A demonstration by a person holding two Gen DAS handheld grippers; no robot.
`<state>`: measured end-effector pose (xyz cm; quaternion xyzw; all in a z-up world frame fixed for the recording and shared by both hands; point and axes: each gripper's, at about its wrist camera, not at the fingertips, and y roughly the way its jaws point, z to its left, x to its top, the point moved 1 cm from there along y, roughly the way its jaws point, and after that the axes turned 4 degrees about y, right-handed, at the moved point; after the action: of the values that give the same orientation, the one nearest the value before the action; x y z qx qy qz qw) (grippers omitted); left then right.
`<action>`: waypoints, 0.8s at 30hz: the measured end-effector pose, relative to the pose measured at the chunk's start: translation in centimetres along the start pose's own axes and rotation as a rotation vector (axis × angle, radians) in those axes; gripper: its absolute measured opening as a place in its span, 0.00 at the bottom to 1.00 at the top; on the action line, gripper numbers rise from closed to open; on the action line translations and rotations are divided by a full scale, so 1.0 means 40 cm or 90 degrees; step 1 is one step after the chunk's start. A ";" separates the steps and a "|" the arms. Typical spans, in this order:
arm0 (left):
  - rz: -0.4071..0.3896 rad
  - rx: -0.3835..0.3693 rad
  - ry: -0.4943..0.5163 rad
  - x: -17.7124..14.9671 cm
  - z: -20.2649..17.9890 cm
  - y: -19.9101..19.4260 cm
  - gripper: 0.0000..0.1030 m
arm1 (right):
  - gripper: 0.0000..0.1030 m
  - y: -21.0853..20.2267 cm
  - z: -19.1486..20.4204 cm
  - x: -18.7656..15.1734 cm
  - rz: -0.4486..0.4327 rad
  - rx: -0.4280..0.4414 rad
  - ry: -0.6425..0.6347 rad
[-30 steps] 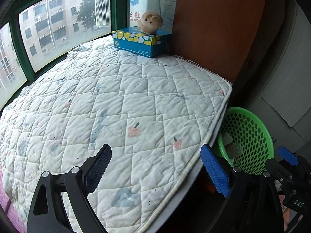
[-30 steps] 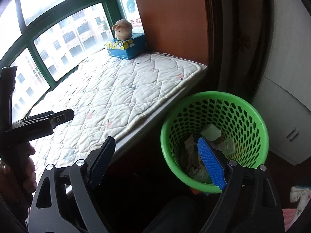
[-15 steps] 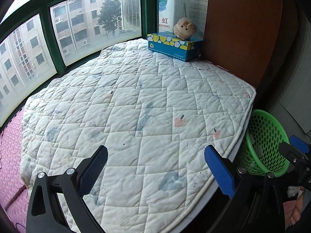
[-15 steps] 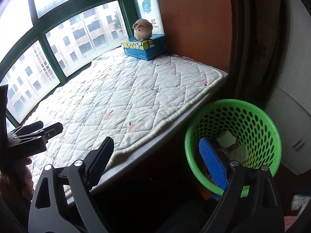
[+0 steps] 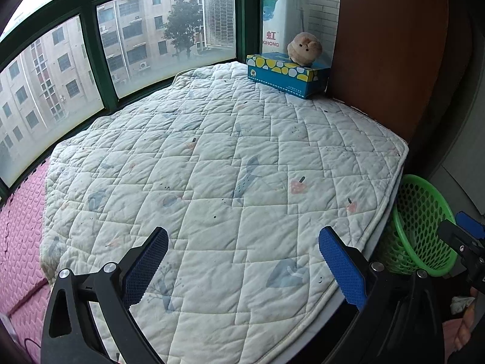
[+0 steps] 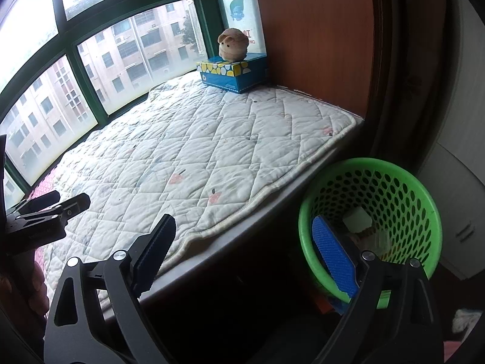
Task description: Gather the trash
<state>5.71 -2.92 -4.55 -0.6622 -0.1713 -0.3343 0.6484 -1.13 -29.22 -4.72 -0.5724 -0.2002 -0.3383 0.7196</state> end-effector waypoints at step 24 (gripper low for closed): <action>-0.015 0.015 0.009 -0.011 -0.009 -0.020 0.93 | 0.90 -0.004 0.007 0.002 -0.005 0.004 -0.002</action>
<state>4.79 -3.08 -4.27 -0.6497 -0.1783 -0.3447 0.6537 -1.16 -29.00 -4.48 -0.5695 -0.2048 -0.3399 0.7198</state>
